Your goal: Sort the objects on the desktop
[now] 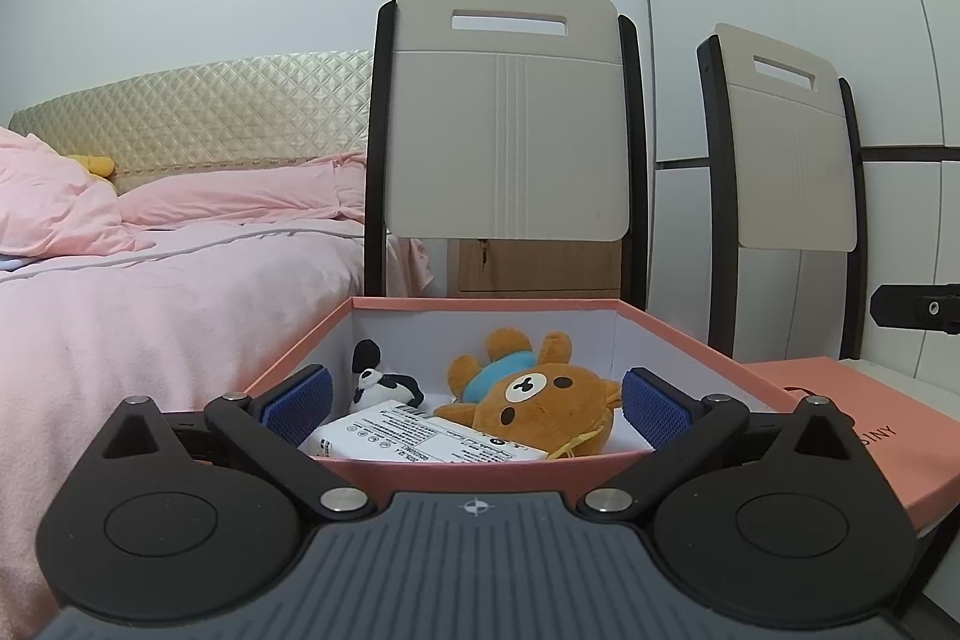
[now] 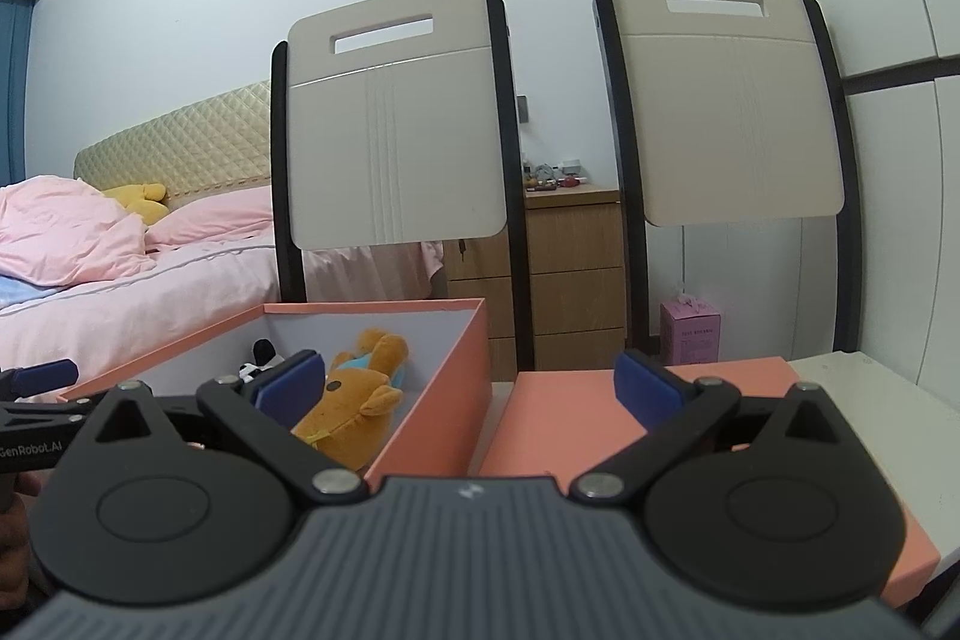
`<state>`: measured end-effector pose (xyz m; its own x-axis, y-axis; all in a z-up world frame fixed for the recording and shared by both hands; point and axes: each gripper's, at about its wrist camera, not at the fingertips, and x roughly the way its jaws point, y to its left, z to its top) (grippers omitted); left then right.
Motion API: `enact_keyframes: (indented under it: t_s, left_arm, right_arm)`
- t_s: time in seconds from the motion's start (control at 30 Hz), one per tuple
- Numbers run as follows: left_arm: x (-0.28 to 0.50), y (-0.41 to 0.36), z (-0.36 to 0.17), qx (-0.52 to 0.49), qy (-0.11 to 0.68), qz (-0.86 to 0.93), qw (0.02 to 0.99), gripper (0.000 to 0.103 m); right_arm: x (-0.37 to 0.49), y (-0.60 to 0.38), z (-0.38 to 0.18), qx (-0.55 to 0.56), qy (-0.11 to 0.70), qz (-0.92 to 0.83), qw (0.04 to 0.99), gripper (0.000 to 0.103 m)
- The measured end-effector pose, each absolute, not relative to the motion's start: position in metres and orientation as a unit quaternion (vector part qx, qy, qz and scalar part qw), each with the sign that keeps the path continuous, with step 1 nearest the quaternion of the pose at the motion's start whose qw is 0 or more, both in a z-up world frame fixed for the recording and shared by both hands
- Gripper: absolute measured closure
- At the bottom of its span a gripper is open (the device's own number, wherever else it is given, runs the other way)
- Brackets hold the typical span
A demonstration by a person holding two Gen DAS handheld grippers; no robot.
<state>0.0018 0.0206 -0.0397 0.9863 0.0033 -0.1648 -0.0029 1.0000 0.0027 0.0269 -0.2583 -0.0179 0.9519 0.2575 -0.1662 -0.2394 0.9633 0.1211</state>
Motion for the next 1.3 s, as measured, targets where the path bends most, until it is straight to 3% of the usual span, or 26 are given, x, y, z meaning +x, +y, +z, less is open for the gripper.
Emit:
enact_keyframes:
  t_s: [1.0,1.3]
  left_arm:
    - [0.003,0.017,-0.040,-0.002,0.104,-0.012,0.994,0.000]
    - [-0.006,0.016,-0.028,-0.096,0.145,-0.134,0.976,0.000]
  right_arm:
    - [0.012,-0.287,-0.015,0.072,0.088,0.092,0.989,0.000]
    - [0.000,-0.300,-0.011,0.091,0.072,0.083,0.990,0.000]
